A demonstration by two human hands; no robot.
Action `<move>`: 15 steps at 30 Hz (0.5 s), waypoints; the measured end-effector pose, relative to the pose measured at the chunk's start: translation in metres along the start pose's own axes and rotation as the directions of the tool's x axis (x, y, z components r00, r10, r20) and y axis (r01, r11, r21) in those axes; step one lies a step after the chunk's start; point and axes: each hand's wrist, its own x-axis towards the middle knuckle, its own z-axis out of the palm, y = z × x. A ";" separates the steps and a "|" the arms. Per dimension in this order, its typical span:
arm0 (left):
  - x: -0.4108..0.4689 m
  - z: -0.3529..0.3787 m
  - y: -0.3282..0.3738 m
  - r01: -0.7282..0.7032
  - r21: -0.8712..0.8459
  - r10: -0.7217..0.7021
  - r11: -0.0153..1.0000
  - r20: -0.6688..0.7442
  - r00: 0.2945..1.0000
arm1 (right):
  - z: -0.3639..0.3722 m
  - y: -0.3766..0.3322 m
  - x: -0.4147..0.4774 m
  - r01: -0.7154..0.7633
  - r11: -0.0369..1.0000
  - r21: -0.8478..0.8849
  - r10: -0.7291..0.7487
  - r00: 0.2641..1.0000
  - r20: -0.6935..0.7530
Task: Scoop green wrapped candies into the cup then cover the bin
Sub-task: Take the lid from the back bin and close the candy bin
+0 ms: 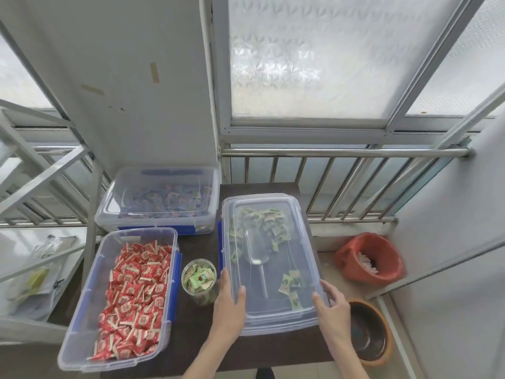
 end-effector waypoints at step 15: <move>0.017 0.008 0.003 0.012 0.059 -0.004 0.998 -0.129 0.992 | 0.002 -0.020 0.011 0.078 0.996 -0.049 -0.077 0.997 0.016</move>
